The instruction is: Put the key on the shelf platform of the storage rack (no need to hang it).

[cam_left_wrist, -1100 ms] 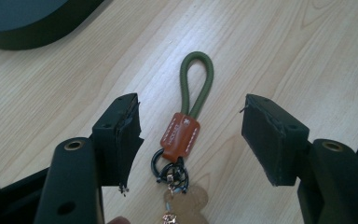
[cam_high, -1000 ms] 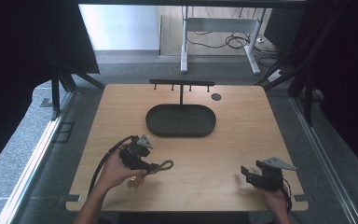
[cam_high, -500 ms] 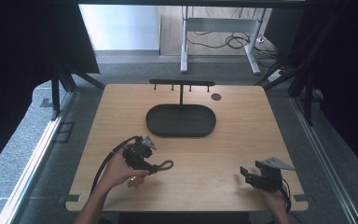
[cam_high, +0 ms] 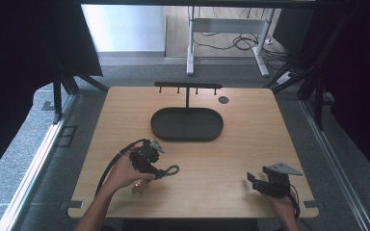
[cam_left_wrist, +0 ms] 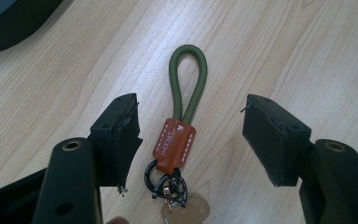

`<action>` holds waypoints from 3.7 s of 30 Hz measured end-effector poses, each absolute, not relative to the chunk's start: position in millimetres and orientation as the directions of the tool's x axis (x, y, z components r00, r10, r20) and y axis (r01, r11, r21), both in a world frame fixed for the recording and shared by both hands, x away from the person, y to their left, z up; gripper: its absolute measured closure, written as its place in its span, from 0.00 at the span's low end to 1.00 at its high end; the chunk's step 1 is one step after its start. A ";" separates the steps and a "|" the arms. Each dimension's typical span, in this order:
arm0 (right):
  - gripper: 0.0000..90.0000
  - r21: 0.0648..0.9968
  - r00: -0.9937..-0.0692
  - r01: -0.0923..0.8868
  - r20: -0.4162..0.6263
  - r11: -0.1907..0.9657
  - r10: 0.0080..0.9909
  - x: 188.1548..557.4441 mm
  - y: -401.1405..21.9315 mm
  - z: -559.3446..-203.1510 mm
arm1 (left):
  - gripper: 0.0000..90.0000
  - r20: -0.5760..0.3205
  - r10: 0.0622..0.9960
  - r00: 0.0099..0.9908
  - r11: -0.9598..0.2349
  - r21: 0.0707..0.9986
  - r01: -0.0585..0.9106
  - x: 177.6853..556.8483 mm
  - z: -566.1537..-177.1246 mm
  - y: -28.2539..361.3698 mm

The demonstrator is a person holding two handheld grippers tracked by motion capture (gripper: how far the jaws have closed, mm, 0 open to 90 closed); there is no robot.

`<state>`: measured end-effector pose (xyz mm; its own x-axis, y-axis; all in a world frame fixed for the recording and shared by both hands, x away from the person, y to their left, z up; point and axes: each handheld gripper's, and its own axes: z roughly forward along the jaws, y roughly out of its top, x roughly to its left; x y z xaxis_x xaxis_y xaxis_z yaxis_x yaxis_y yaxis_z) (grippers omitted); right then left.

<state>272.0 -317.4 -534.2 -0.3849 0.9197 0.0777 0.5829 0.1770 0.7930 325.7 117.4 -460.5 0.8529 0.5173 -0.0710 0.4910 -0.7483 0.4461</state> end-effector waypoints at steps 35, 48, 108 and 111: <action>0.30 0.764 -0.391 0.610 0.058 0.212 0.919 274.3 -312.2 -538.9 | 0.42 -0.077 0.493 0.867 -0.790 0.379 0.483 332.2 -470.9 110.8; 0.30 0.761 -0.394 0.611 0.054 0.218 0.917 274.7 -311.2 -539.1 | 0.42 -0.089 0.489 0.868 -0.793 0.370 0.485 340.9 -471.8 111.1; 0.30 0.761 -0.396 0.609 0.048 0.224 0.917 274.5 -309.7 -539.3 | 0.74 -0.060 0.437 0.897 -0.848 0.305 0.433 333.6 -477.4 120.3; 0.30 0.760 -0.395 0.610 0.048 0.223 0.917 274.5 -309.5 -539.2 | 0.74 -0.054 0.435 0.899 -0.843 0.326 0.427 333.1 -468.6 123.3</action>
<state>274.5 -309.5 -539.2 -0.3952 0.9173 0.0484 0.6103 0.2228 0.7602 333.1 123.3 -468.6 0.8990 0.4347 -0.0538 0.4274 -0.8434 0.3255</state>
